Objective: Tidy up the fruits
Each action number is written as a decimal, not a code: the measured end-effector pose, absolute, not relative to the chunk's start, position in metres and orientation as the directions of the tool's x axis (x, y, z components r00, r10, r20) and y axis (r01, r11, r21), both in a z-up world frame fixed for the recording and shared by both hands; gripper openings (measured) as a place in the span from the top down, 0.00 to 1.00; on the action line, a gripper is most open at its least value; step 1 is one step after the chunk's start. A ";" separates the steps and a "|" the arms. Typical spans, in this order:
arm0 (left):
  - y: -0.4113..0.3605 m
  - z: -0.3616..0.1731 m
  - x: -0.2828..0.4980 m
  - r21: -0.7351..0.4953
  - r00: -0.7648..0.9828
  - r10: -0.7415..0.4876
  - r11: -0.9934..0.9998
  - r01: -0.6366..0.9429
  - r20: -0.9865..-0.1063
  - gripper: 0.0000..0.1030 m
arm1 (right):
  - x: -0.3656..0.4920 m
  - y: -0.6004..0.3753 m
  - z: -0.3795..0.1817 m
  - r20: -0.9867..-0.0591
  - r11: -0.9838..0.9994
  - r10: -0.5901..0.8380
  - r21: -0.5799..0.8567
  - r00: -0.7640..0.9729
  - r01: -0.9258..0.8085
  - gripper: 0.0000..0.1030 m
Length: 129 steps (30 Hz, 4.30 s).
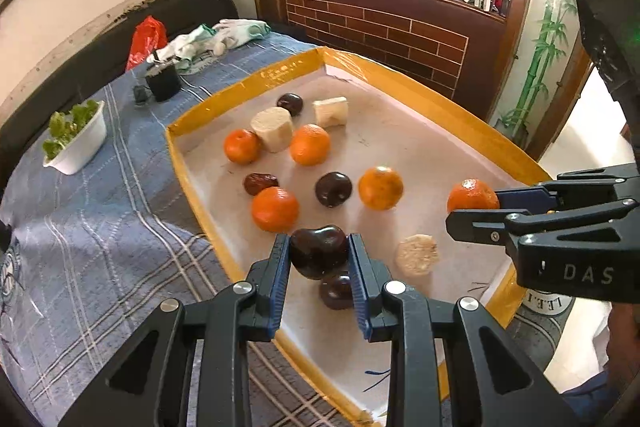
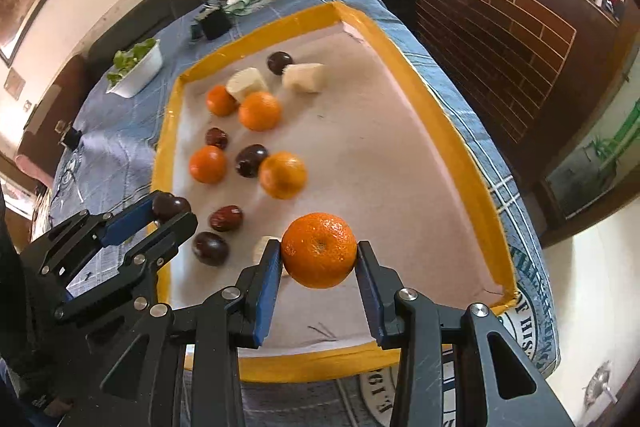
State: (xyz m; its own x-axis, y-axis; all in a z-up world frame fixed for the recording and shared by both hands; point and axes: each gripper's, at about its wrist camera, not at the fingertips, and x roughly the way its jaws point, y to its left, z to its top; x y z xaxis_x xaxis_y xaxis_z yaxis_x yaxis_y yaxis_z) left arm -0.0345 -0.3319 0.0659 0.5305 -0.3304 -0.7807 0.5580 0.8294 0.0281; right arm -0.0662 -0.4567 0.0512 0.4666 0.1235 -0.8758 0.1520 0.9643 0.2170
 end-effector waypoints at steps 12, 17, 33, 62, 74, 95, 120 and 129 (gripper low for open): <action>-0.358 0.055 -0.046 -0.039 0.444 -0.422 0.757 0.652 -0.791 0.73 | -0.055 -0.472 0.038 -0.893 0.960 0.121 0.216 0.433 0.179 0.60; -0.365 0.050 -0.051 -0.037 0.423 -0.425 0.739 0.673 -0.801 0.73 | -0.047 -0.473 0.036 -0.895 0.961 0.126 0.217 0.428 0.173 0.60; -0.366 0.042 -0.050 -0.057 0.401 -0.439 0.729 0.682 -0.804 0.73 | -0.023 -0.460 0.030 -0.896 0.970 0.166 0.224 0.412 0.096 0.60; -0.366 0.041 -0.044 -0.066 0.396 -0.450 0.723 0.688 -0.801 0.64 | -0.026 -0.454 0.039 -0.886 0.976 0.146 0.203 0.441 0.084 0.46; -0.365 0.042 -0.046 -0.065 0.392 -0.458 0.712 0.699 -0.798 0.55 | -0.037 -0.458 0.045 -0.881 0.973 0.116 0.193 0.458 0.126 0.43; -0.365 0.049 -0.049 -0.018 0.433 -0.434 0.723 0.691 -0.790 0.28 | -0.062 -0.471 0.060 -0.869 0.962 0.078 0.194 0.488 0.192 0.35; -0.234 0.100 -0.075 -0.035 0.454 -0.415 0.767 0.641 -0.789 0.01 | -0.158 -0.408 0.114 -0.803 0.906 -0.203 0.063 0.561 0.418 0.03; -0.218 0.141 -0.101 0.146 0.560 -0.348 0.740 0.657 -0.752 0.00 | -0.189 -0.378 0.130 -0.767 0.892 -0.264 0.036 0.584 0.451 0.03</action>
